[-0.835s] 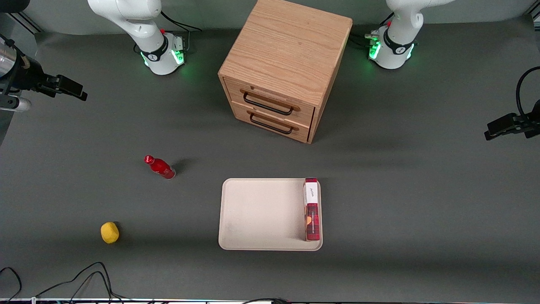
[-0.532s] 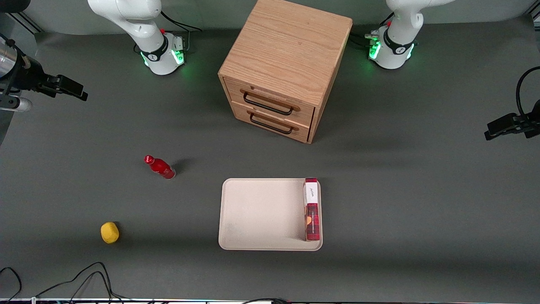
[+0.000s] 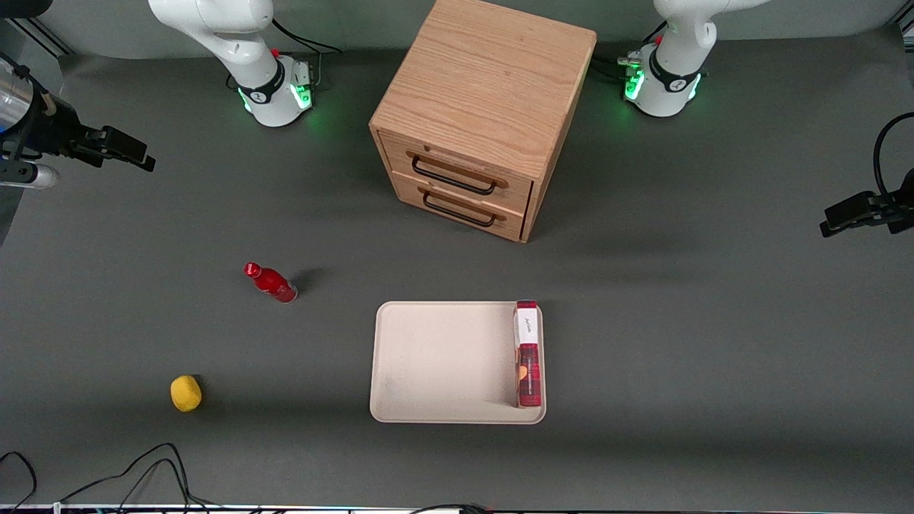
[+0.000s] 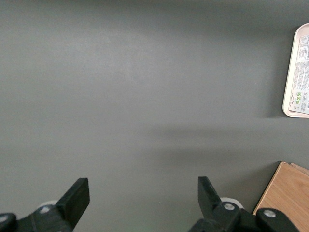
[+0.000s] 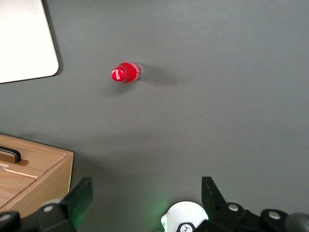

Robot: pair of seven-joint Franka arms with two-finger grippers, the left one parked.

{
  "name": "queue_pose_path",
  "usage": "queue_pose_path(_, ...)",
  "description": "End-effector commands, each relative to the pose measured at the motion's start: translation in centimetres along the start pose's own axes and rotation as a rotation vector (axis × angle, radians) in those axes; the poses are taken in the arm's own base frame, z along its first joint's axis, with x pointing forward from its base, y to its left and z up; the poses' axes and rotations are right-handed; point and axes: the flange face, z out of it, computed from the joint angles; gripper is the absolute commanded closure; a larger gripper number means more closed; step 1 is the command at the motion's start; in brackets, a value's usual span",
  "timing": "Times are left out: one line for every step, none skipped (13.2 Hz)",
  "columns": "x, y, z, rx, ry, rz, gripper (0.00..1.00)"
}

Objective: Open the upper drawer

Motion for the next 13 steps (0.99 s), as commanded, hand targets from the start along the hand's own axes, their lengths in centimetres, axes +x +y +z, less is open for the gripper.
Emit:
queue_pose_path(0.6,-0.4,0.0,0.032,0.019,-0.024,0.0)
queue_pose_path(0.6,-0.5,0.0,0.032,0.021,-0.026,0.0)
queue_pose_path(0.5,-1.6,-0.1,0.027,0.027,-0.046,0.0)
queue_pose_path(0.5,-2.8,-0.1,0.022,0.037,-0.067,0.0)
queue_pose_path(0.4,-3.9,-0.1,0.018,0.05,-0.087,0.0)
queue_pose_path(-0.1,-7.0,0.2,0.004,0.059,-0.146,0.0)
queue_pose_path(-0.5,-9.1,0.3,-0.004,0.066,-0.182,0.0)
queue_pose_path(-0.6,-10.8,0.5,-0.009,0.065,-0.215,0.0)
queue_pose_path(-0.5,-12.4,0.7,-0.01,0.058,-0.245,0.0)
queue_pose_path(-0.6,-13.4,0.5,-0.011,0.057,-0.264,0.0)
queue_pose_path(-1.0,-14.4,0.3,-0.012,0.063,-0.282,0.0)
queue_pose_path(-1.5,-15.5,0.0,-0.014,0.07,-0.304,0.0)
queue_pose_path(-1.9,-16.5,-0.4,-0.015,0.079,-0.324,0.0)
